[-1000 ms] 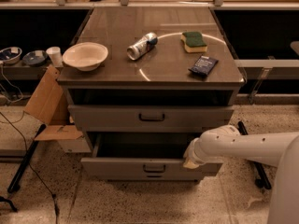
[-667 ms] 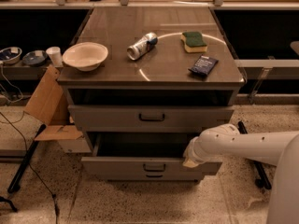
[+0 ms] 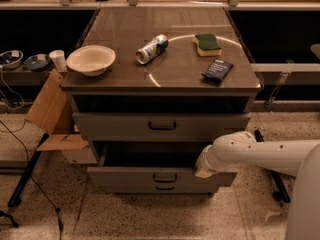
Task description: Open middle drawer
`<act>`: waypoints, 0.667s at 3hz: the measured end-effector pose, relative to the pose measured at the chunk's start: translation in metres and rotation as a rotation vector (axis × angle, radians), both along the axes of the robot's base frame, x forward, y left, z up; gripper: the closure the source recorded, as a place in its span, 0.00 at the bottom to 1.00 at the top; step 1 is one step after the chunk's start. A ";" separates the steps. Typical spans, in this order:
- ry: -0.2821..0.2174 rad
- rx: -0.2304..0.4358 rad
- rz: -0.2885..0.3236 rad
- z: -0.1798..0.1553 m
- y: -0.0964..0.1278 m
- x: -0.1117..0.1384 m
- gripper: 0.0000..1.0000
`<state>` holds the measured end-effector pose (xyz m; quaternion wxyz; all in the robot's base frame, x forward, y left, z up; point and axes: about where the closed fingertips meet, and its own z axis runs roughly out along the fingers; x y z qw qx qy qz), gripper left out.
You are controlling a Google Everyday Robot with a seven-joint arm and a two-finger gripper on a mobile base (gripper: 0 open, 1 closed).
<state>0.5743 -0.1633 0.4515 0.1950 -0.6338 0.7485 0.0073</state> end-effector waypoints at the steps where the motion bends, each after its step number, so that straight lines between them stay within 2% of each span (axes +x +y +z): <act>1: 0.001 0.009 0.005 0.002 0.003 0.005 0.68; 2: 0.001 0.009 0.005 0.002 0.001 0.005 0.71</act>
Offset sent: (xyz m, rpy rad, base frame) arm 0.0349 0.0248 0.0256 0.0575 -0.0110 0.0053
